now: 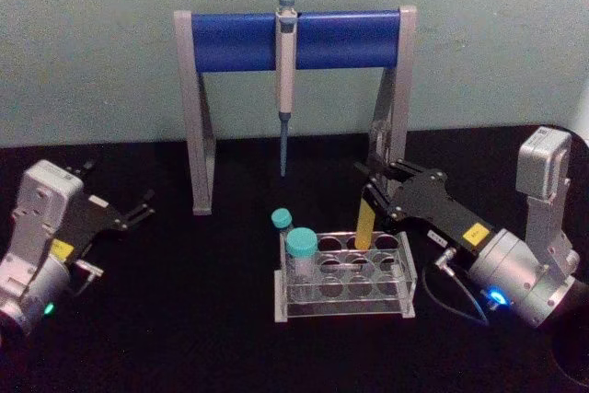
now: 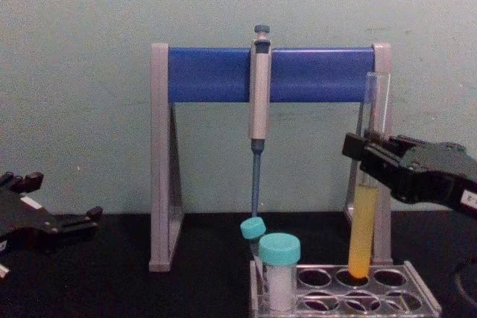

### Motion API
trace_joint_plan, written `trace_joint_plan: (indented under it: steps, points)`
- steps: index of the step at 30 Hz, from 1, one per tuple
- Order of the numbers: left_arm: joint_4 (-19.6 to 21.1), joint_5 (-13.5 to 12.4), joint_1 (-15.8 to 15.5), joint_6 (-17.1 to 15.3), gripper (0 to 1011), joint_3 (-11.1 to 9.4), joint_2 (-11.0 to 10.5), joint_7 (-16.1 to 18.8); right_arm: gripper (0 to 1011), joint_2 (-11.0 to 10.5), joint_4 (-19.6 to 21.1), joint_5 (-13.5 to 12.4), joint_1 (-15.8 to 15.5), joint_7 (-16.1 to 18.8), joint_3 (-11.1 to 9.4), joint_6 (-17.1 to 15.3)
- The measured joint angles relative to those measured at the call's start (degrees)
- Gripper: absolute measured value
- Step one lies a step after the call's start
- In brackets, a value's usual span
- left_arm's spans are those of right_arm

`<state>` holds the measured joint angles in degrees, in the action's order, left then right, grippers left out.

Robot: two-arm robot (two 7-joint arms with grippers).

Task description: Pick up the test tube from the test tube rack, shake it, then place it back into the test tube rack.

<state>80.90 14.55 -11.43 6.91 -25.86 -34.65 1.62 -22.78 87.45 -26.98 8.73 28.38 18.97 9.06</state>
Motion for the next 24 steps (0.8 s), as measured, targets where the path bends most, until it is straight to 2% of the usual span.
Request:
trace_joint_plan:
  steps: [11,24]
  points:
    - [0.0,0.0,0.0,0.0,1010,0.0,0.0,0.0,229,0.8,-1.8,2.0,0.7,-0.7,0.6,1.1]
    - [0.0,0.0,0.0,0.0,1010,0.0,0.0,0.0,229,1.7,-3.7,2.7,0.9,-0.9,0.8,1.1]
